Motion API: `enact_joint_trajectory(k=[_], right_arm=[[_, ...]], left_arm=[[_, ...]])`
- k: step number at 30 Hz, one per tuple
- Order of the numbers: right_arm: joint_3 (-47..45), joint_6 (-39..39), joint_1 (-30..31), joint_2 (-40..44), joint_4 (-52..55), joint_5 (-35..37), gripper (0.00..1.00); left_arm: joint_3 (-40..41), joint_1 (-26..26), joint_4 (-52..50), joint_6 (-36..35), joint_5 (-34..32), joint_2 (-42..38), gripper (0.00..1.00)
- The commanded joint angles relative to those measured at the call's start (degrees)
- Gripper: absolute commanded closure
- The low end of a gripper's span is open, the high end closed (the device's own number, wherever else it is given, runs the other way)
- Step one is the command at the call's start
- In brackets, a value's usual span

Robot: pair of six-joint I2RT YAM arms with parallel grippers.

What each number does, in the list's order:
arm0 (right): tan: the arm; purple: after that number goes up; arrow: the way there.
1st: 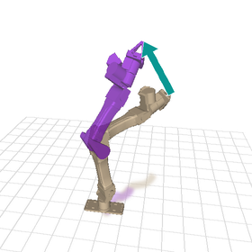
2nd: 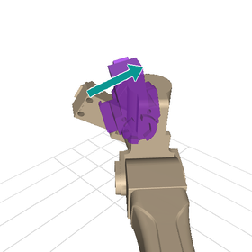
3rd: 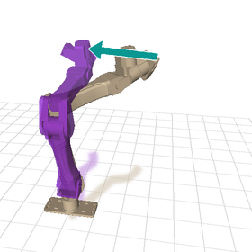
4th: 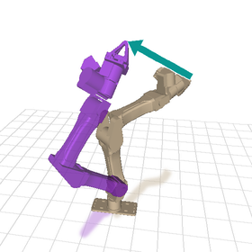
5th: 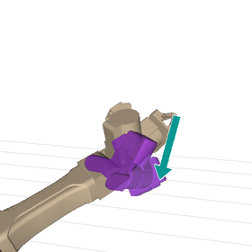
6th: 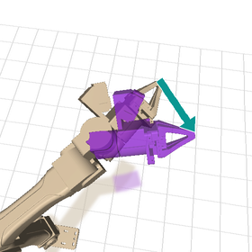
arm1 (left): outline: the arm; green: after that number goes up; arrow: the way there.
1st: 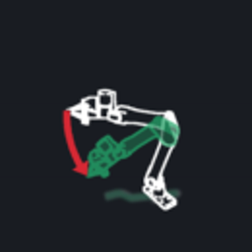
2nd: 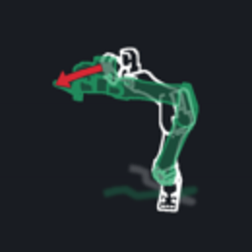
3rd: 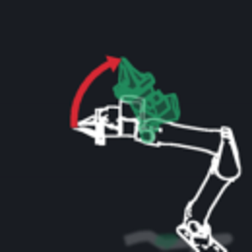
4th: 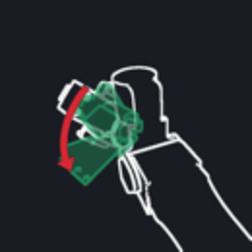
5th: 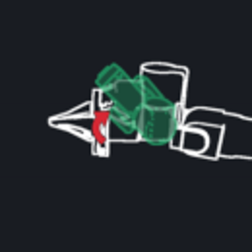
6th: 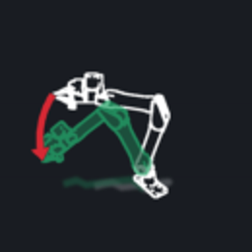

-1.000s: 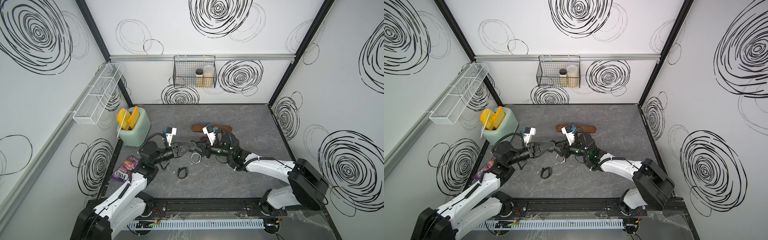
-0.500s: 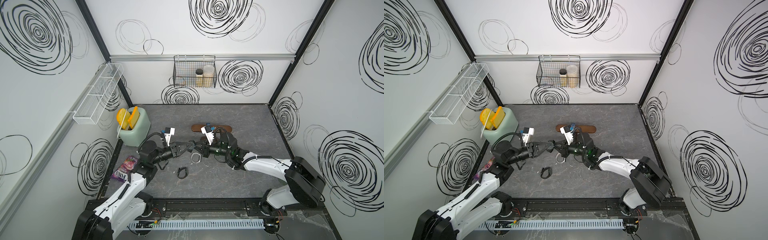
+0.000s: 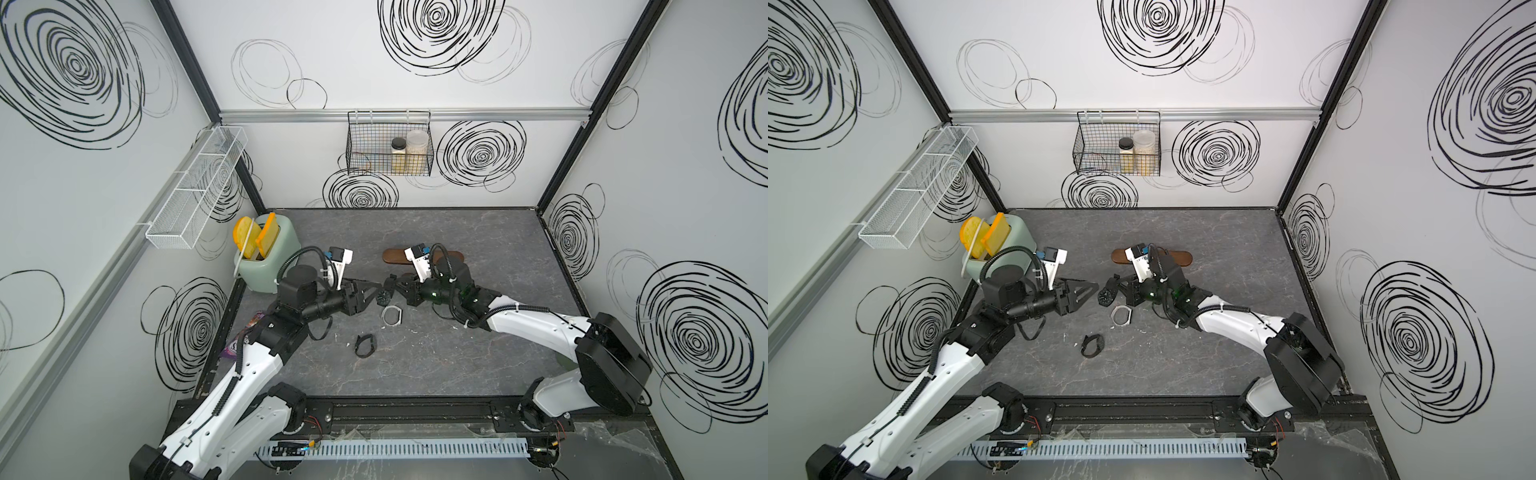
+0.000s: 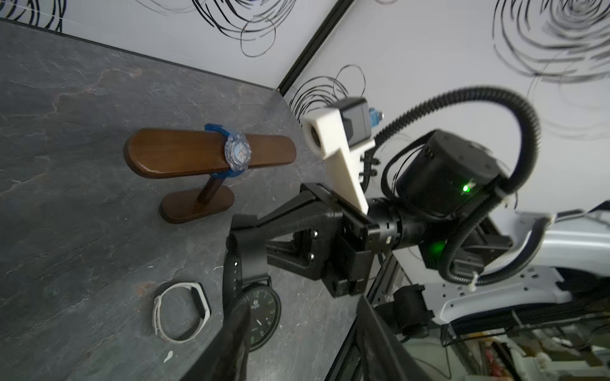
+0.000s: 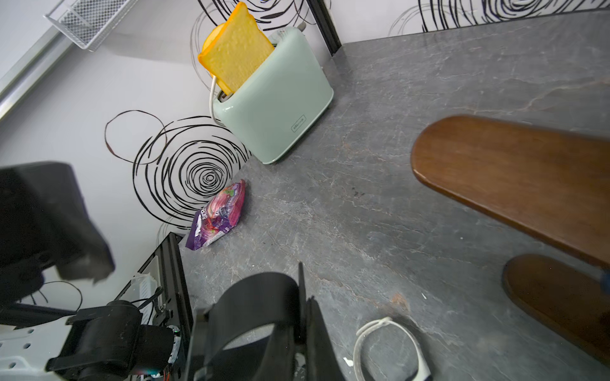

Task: Place watch on stand
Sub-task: Pick up the watch at the center of the board.

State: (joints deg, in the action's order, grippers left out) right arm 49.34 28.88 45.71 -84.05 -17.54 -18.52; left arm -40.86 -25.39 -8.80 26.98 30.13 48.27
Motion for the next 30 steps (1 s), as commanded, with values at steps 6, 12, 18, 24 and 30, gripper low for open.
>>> enact_joint_trajectory(k=[6, 12, 18, 24, 30], right_arm=[[1.9, -0.6, 0.0, 0.0, 4.6, 1.5, 0.99], [1.5, -0.8, 0.1, 1.4, 4.4, 1.2, 0.98], [1.2, -1.0, 0.2, 2.0, 4.2, 0.8, 0.98], [1.1, -1.3, 0.2, 2.0, 4.4, 0.6, 0.98], [1.0, -1.4, 0.3, 2.3, 4.2, 0.3, 0.98]], left_arm=[[1.1, -19.0, -7.5, -14.4, -33.0, -0.6, 0.37], [0.9, -19.7, -6.2, -15.1, -35.0, 0.6, 0.32], [1.0, -19.6, -4.5, -14.8, -34.0, 3.5, 0.32], [0.7, -19.6, -2.5, -14.4, -33.9, 5.2, 0.32], [-0.5, -19.6, -1.6, -14.7, -34.5, 7.5, 0.33]])
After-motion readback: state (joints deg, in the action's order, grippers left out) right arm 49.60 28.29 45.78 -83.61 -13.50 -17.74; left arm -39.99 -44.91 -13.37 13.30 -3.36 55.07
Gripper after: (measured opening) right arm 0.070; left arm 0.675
